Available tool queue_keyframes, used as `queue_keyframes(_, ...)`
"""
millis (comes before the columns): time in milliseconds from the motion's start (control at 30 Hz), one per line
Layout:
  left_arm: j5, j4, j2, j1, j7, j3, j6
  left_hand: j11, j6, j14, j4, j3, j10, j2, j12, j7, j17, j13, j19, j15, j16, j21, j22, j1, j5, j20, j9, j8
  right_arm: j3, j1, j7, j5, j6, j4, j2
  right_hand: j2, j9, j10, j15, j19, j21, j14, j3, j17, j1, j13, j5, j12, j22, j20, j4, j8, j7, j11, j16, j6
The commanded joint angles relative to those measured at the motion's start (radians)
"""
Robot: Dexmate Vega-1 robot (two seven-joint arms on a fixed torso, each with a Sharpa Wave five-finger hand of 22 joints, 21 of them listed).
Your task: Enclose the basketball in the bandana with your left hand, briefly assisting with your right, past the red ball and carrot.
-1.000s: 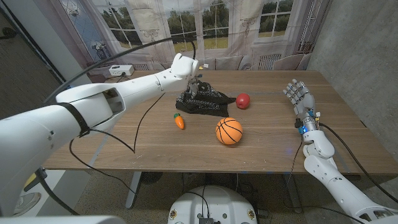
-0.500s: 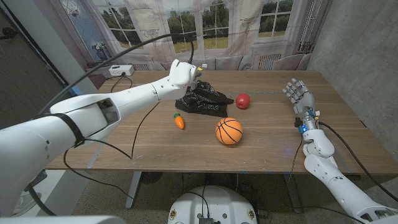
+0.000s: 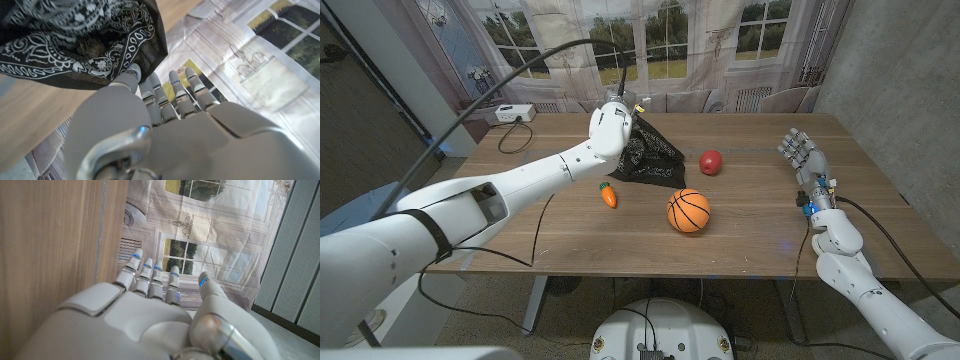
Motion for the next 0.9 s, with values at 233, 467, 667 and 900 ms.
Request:
queue_keyframes(233,0.105,-0.002,-0.076,0.086,0.35,-0.095,0.045,-0.01,0.007,0.03,0.009,0.012,0.018,-0.008,0.006,-0.025,-0.002,0.003,0.025,-0.082,-0.008,0.015,0.003,-0.018,-0.008,-0.005,0.023,0.036,-0.021,-0.098,-0.244,-0.215,-0.174,-0.179,-0.131,-0.002,-0.001,0.009,-0.003,0.002,0.005,0.01,0.018,-0.003,0.044,0.004,0.01,-0.002,0.003,0.008,-0.024,0.0,-0.008,-0.011,-0.004,0.005)
queue_keyframes(467,0.143,-0.007,-0.093,0.079,0.375,-0.101,0.068,-0.014,0.005,0.04,0.012,0.015,0.024,-0.011,0.007,-0.036,-0.005,0.004,0.033,-0.092,-0.013,0.021,0.003,-0.025,-0.012,-0.007,0.035,0.051,-0.022,-0.119,-0.262,-0.229,-0.195,-0.205,-0.149,-0.005,-0.001,0.01,-0.005,-0.001,0.003,0.01,0.025,-0.005,0.065,0.003,0.011,-0.002,0.003,0.008,-0.033,-0.002,-0.011,-0.017,-0.006,0.003)
queue_keyframes(667,0.13,-0.008,-0.113,0.082,0.421,-0.128,0.068,-0.02,0.004,0.044,0.013,0.017,0.03,-0.015,0.007,-0.04,-0.008,0.004,0.036,-0.097,-0.019,0.023,0.003,-0.03,-0.013,-0.011,0.044,0.063,-0.025,-0.127,-0.265,-0.236,-0.206,-0.22,-0.157,-0.008,-0.001,0.013,-0.008,-0.001,0.003,0.012,0.029,-0.006,0.078,0.004,0.011,-0.003,0.003,0.008,-0.036,-0.002,-0.012,-0.019,-0.007,0.002)
queue_keyframes(900,0.076,-0.039,-0.122,0.074,0.439,-0.172,0.043,-0.021,-0.005,0.052,0.015,0.021,0.036,-0.015,0.007,-0.041,-0.01,0.004,0.044,-0.103,-0.023,0.029,0.003,-0.037,-0.014,-0.01,0.053,0.074,-0.029,-0.133,-0.278,-0.255,-0.231,-0.244,-0.174,-0.011,-0.001,0.014,-0.008,-0.001,0.003,0.013,0.032,-0.007,0.089,0.004,0.011,-0.003,0.003,0.008,-0.038,-0.003,-0.013,-0.019,-0.007,0.001)
